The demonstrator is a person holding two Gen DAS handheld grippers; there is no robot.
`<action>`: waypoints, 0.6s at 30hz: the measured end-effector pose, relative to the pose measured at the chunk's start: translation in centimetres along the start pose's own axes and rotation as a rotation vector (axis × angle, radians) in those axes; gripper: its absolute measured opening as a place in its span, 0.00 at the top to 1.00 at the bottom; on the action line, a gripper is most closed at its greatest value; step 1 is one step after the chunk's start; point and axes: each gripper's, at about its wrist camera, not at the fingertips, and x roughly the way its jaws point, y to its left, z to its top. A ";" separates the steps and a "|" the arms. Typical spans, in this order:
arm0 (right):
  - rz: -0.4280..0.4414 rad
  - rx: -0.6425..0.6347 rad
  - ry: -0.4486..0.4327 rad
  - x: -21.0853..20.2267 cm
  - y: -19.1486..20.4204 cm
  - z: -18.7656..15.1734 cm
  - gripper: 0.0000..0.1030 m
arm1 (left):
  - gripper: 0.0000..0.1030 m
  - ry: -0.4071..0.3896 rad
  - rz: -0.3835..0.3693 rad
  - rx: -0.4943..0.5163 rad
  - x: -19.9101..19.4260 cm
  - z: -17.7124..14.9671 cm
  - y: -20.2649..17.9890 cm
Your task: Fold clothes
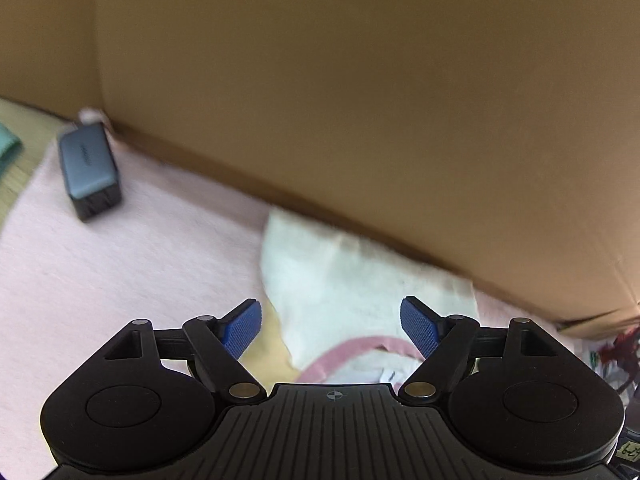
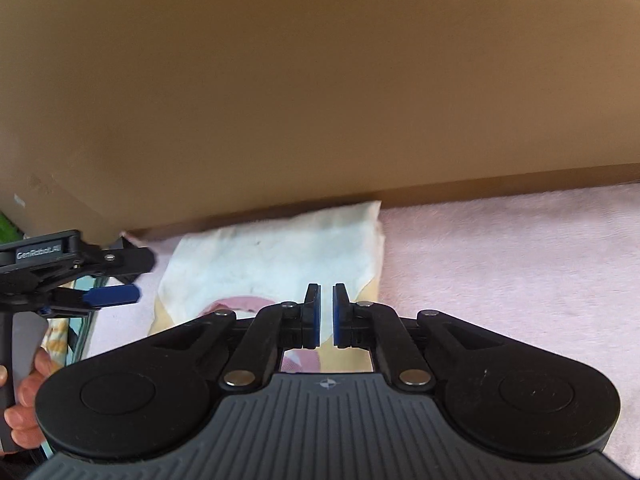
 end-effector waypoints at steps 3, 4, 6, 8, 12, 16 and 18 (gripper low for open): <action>-0.021 0.042 0.068 1.9 -0.6 -0.8 0.93 | 0.15 0.027 0.037 -0.038 1.7 -1.3 1.0; -0.023 0.068 0.089 2.4 -1.3 -1.3 0.95 | 0.14 0.011 0.035 -0.046 1.8 -1.6 1.5; 0.004 0.124 0.076 2.2 -2.7 -1.9 1.00 | 0.14 0.001 0.007 -0.091 1.5 -1.8 2.3; 0.012 0.164 0.049 1.4 -3.6 -2.0 0.97 | 0.14 -0.006 0.006 -0.133 0.6 -1.6 2.9; 0.024 0.161 -0.036 -0.4 -3.4 -1.0 0.93 | 0.13 -0.091 -0.011 -0.160 -2.1 -1.1 2.5; 0.022 0.114 -0.055 0.2 -2.1 0.3 0.93 | 0.12 -0.066 0.017 -0.076 -0.7 -1.0 0.0; 0.000 0.077 -0.037 1.1 -1.6 0.4 0.93 | 0.12 -0.035 0.062 -0.048 1.0 -1.3 -0.3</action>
